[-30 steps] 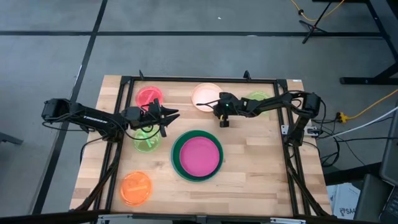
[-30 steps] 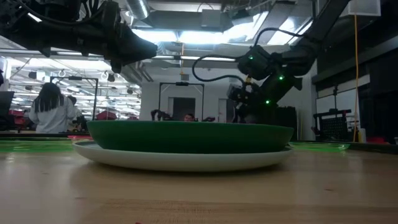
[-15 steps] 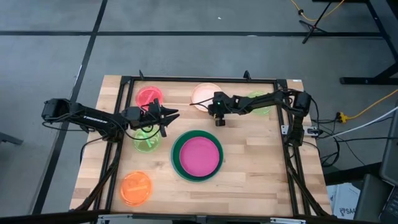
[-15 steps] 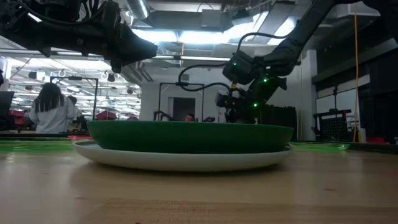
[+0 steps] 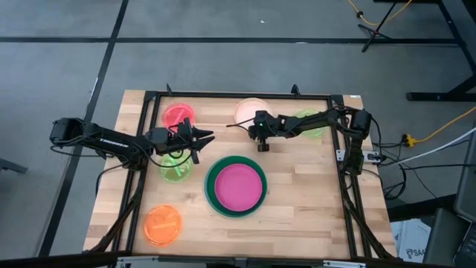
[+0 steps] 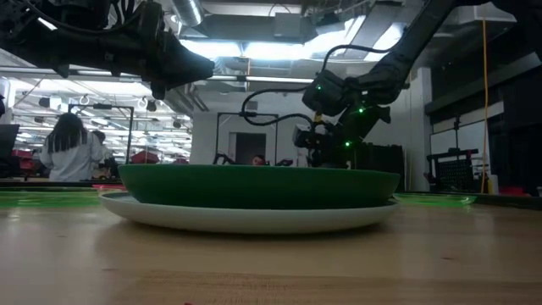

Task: Stack plastic plates
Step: Stack the orange plate on top of the pink plate

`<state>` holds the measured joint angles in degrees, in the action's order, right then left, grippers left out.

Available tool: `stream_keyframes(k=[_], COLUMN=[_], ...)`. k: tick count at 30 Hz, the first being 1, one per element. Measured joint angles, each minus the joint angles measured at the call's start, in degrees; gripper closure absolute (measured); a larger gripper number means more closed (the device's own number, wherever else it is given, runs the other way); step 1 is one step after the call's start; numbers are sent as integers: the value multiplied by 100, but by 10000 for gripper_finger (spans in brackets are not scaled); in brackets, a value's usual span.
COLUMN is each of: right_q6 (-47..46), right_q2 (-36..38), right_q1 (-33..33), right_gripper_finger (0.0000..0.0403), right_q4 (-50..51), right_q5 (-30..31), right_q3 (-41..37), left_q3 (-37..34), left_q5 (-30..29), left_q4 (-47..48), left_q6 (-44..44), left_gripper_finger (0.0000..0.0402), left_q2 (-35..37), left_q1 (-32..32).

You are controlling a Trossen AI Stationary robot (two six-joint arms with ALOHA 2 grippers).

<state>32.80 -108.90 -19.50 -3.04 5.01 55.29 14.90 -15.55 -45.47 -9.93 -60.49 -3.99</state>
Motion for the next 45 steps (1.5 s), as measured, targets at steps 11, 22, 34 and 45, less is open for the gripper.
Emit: stream_keyframes(k=[11,22,34,45], right_q6=[10,-324,-564,-883], right_q2=[916,1495,1239,955], right_q1=[927,2622,3806,3671], right_gripper_finger=[399,398,398,397], right_q4=[475,945,602,338], right_q5=[494,-65,-879,-1372], right_q3=[-11,-7,-4,-7], left_q3=[0,0,-1,-4], left_q5=[0,0,0,-1], left_q4=[-2,-4,-12,-48], left_q6=[0,-2,-20,-20], left_gripper_finger=[301,301,301,301], left_q2=[0,0,-2,-2], left_q1=[0,0,2,2])
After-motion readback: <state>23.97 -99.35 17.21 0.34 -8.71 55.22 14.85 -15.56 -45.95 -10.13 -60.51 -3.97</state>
